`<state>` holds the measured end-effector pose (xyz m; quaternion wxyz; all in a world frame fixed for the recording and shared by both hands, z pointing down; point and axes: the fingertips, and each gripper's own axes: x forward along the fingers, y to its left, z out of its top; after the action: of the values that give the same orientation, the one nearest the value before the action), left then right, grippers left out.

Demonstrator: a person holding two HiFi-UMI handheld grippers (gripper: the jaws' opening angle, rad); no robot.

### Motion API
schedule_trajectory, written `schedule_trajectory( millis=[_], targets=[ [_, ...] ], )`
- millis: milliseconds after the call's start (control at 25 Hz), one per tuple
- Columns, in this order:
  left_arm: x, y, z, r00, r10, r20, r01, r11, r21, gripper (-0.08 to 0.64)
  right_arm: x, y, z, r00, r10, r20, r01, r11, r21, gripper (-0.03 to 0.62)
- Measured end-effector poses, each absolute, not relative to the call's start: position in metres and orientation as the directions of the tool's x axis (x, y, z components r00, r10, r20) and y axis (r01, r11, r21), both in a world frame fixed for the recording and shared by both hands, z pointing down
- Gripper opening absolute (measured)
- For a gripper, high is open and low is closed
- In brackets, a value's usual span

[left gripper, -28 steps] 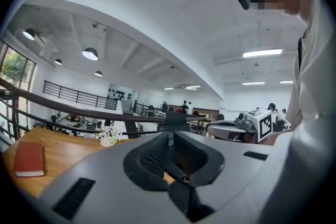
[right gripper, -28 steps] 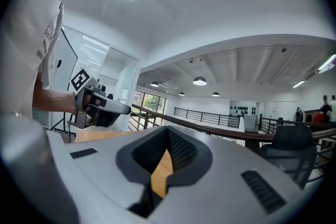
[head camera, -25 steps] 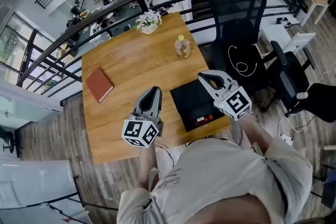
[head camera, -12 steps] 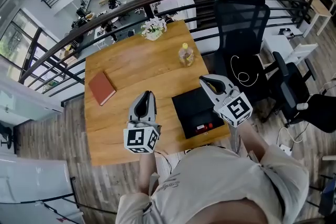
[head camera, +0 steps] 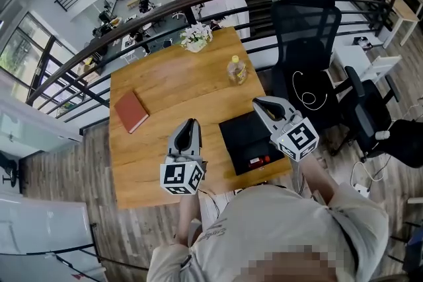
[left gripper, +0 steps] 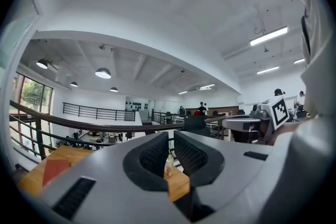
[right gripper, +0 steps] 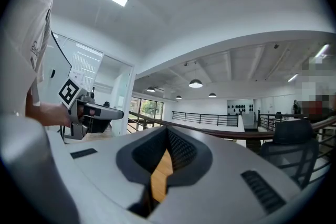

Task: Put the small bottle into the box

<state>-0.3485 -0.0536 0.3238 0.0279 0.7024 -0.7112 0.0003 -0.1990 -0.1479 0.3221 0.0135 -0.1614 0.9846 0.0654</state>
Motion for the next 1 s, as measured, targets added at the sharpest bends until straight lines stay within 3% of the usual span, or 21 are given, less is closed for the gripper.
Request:
schedule_trajectory(
  millis=[1000],
  targets=[
    [-0.335, -0.052, 0.337, 0.054, -0.996, 0.069, -0.995, -0.049, 0.085, 0.040, -0.186, -0.132, 0.354, -0.947, -0.322, 0.019, -0.320, 0.944, 0.076, -0.006]
  ],
)
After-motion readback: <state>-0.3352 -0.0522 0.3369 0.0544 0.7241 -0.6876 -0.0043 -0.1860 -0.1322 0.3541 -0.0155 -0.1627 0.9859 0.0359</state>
